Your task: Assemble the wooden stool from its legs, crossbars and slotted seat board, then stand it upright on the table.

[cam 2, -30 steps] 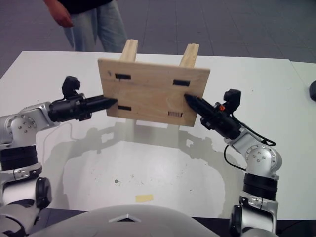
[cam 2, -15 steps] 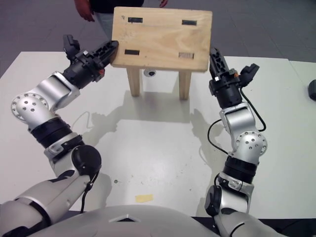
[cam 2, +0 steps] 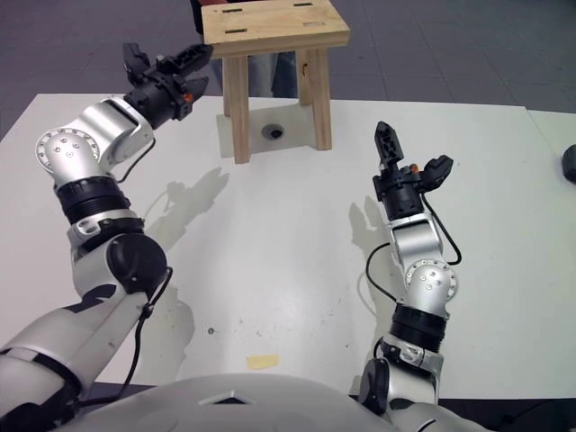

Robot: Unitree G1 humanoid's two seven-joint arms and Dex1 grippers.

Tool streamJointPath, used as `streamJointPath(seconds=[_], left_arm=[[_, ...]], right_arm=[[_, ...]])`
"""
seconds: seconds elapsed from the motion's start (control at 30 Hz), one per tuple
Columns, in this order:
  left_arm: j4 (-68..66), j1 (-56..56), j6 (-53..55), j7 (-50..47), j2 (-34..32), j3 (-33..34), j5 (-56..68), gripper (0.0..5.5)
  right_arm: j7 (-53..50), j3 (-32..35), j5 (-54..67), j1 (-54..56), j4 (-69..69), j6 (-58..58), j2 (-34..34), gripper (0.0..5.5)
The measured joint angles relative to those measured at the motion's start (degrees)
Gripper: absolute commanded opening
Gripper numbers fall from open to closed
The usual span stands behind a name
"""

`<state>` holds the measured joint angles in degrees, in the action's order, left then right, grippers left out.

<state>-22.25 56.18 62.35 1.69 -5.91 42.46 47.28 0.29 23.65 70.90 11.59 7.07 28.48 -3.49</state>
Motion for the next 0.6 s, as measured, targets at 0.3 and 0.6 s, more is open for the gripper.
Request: streamJointPath(seconds=[0.3,0.6], left_arm=[[16.8,-9.8,-0.4,-0.2,-7.0,-1.3,2.0,5.36],[25.2,-17.3,-12.5,1.2,-11.1,-9.0,-5.5,5.36]], right_arm=[[0.6,-3.5,-6.0,-2.7,2.2,-1.9,2.1,5.40],[-4.2,-3.5,-29.6,6.7,-5.1,-14.7,-2.4,5.40]])
